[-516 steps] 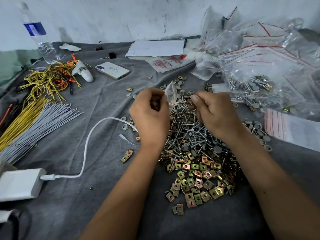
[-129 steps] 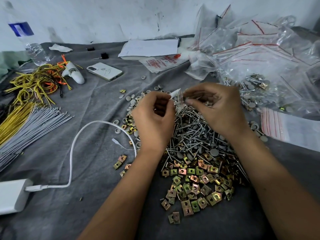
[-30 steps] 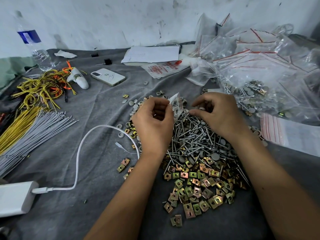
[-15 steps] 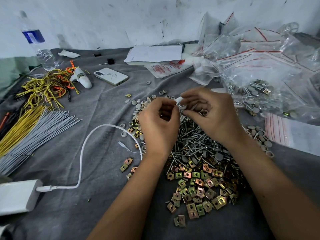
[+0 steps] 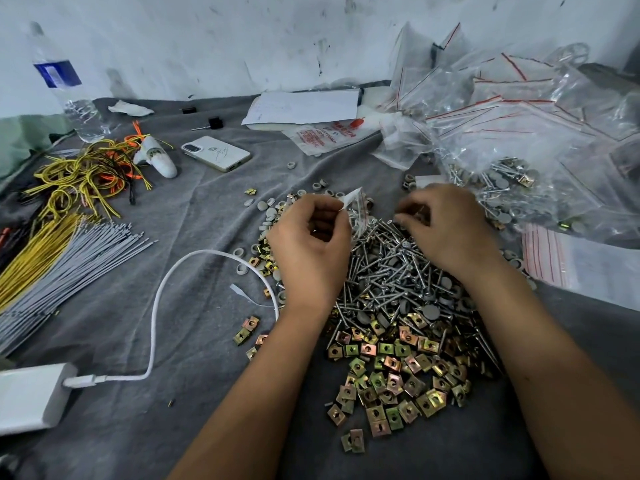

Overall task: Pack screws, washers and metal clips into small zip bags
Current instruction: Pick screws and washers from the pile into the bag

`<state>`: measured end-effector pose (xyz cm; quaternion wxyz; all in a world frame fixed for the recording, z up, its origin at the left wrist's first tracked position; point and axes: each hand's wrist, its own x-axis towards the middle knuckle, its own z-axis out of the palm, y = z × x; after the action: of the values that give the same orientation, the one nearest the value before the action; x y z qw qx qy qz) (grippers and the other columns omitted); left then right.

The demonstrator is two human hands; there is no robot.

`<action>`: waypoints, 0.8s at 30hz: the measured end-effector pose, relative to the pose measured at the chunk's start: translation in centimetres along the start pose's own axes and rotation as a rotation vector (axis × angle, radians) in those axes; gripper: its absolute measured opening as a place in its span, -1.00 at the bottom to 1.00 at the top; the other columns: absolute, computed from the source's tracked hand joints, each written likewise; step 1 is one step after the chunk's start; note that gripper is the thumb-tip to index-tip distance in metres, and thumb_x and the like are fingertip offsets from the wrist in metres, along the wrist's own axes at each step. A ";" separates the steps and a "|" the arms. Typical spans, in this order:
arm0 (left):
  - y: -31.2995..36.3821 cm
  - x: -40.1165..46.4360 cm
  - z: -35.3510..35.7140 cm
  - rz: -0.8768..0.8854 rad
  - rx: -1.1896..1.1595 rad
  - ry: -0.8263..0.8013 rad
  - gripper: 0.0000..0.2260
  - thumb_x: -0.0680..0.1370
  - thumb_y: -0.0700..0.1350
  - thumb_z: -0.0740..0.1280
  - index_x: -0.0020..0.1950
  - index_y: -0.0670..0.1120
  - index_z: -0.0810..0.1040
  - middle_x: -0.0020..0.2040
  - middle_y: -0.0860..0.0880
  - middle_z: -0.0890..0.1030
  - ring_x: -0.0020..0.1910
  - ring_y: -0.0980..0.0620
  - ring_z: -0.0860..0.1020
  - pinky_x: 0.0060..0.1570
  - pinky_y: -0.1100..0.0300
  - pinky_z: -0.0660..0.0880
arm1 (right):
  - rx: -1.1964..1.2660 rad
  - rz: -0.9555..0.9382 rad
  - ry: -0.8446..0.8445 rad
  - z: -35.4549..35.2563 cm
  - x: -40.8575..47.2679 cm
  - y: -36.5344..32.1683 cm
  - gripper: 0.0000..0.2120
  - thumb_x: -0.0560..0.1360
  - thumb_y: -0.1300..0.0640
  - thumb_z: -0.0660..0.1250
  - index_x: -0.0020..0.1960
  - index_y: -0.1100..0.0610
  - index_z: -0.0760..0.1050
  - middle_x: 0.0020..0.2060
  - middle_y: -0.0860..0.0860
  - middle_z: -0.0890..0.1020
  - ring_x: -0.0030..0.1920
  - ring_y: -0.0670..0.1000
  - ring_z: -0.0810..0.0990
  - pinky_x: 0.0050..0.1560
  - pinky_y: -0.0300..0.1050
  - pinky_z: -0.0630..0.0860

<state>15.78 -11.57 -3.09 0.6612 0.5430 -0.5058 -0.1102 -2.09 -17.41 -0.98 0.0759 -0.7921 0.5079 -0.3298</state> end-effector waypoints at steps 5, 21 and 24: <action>0.1 -0.1 0.0 0.005 0.015 -0.010 -0.89 0.50 -0.27 0.46 -0.10 -0.06 0.65 -0.23 0.03 0.66 -0.26 0.05 0.63 -0.24 0.04 0.62 | -0.079 0.146 -0.206 0.3 0.6 0.2 -0.83 0.58 0.12 0.42 0.14 0.09 0.69 0.04 0.05 0.71 0.00 0.05 0.63 0.05 -0.09 0.53; 0.2 0.0 0.0 0.000 0.022 -0.022 -0.78 0.50 -0.28 0.47 -0.13 0.06 0.61 -0.26 0.08 0.64 -0.33 0.07 0.60 -0.33 0.18 0.56 | -0.173 0.254 -0.308 1.1 1.6 -0.2 -0.78 0.60 0.03 0.40 0.04 0.19 0.67 -0.04 0.14 0.70 -0.03 0.14 0.64 0.09 0.03 0.58; 0.3 0.0 0.0 0.000 0.023 -0.027 -0.79 0.49 -0.27 0.46 -0.13 0.06 0.61 -0.27 0.08 0.63 -0.35 0.08 0.58 -0.35 0.17 0.55 | -0.130 0.243 -0.231 1.1 1.3 0.1 -0.78 0.60 0.02 0.39 0.03 0.17 0.69 -0.08 0.10 0.70 -0.08 0.07 0.60 -0.04 -0.10 0.45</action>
<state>15.63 -11.44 -2.87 0.6482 0.5488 -0.5159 -0.1115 -1.13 -18.82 -1.33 0.1217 -0.7608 0.6079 -0.1917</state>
